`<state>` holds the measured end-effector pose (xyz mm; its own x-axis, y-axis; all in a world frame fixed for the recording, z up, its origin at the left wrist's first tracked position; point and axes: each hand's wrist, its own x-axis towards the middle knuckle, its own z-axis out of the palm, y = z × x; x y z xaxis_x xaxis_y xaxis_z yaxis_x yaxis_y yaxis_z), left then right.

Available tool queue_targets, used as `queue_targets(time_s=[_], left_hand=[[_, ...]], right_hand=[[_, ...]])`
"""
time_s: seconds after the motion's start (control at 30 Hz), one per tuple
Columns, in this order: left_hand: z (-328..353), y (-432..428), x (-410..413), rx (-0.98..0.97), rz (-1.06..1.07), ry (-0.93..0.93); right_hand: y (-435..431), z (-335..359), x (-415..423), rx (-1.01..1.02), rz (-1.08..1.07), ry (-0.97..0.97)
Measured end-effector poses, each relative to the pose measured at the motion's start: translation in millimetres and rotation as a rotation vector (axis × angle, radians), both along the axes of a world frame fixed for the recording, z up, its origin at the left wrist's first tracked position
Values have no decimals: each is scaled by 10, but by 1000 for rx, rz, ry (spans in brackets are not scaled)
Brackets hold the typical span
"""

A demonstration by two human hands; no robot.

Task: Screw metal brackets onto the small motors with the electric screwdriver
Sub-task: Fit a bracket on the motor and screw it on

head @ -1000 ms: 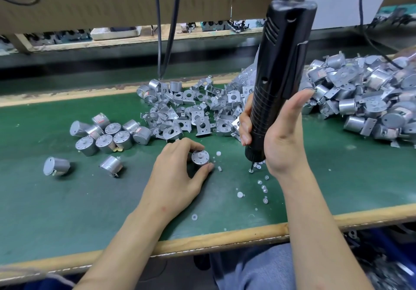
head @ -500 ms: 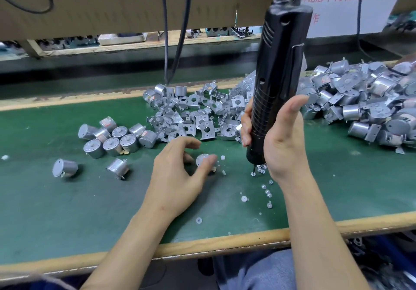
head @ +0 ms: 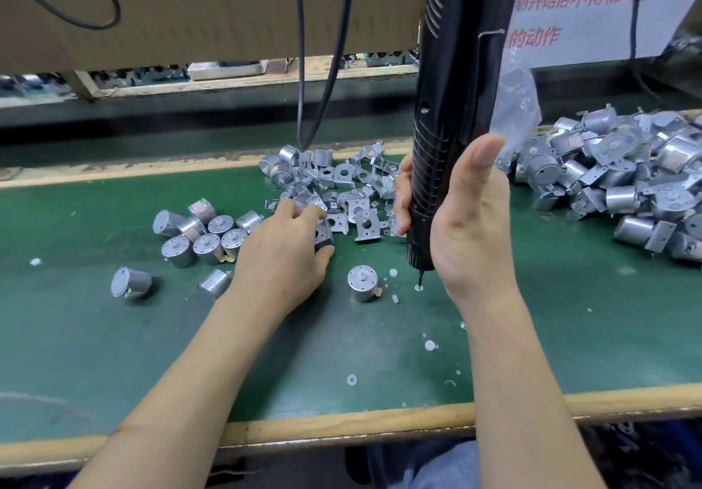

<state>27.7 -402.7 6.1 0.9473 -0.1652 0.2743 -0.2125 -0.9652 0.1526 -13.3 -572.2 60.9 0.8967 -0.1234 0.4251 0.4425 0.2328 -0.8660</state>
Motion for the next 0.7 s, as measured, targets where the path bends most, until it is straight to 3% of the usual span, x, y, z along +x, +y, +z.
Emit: queue_targets(time_s=[0.13, 0.3, 0.37, 0.43, 0.53, 0.63, 0.7], left_hand=[[1, 24, 10, 25, -15, -31], [-57, 79, 14, -133, -133, -134], [-69, 102, -8, -327, -159, -181], [-81, 107, -67, -686, -172, -110], [-116, 98, -165, -1187, -202, 264], [-128, 76, -173, -1471, -202, 544], [-120, 71, -161, -1578, -197, 591]], right_hand=[[55, 26, 41, -7, -15, -7], [129, 4, 110, -12, -3, 11], [143, -5, 133, -11, -3, 15], [152, -6, 148, -8, -4, 15], [159, -4, 167, -2, -13, 16], [176, -4, 184, 6, -24, 18], [191, -5, 194, 12, -23, 19]])
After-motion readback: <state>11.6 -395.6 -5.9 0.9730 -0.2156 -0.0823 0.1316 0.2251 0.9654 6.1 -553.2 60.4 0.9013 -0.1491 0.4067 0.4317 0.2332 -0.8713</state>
